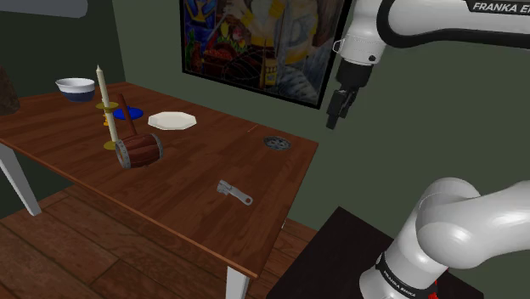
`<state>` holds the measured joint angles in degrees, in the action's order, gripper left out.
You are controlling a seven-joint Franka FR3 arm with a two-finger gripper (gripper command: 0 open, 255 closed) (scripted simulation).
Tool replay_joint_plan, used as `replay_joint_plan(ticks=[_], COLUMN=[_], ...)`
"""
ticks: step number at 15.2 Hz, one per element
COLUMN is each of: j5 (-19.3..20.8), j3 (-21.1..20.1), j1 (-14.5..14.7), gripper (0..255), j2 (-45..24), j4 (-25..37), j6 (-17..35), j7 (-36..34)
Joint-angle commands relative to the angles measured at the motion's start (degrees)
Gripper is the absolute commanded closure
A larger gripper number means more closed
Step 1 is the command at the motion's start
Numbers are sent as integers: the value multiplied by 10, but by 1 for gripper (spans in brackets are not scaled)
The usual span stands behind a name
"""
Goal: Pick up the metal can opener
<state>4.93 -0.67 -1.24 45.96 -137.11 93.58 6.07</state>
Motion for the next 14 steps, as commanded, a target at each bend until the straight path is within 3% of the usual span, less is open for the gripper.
replay_joint_plan(ticks=[1, 14], j5=[0, -25], j3=[0, -16], j1=[0, 15], gripper=[0, 0], j2=[0, -190], j4=[0, -71], j6=[0, 272], j7=[0, -35])
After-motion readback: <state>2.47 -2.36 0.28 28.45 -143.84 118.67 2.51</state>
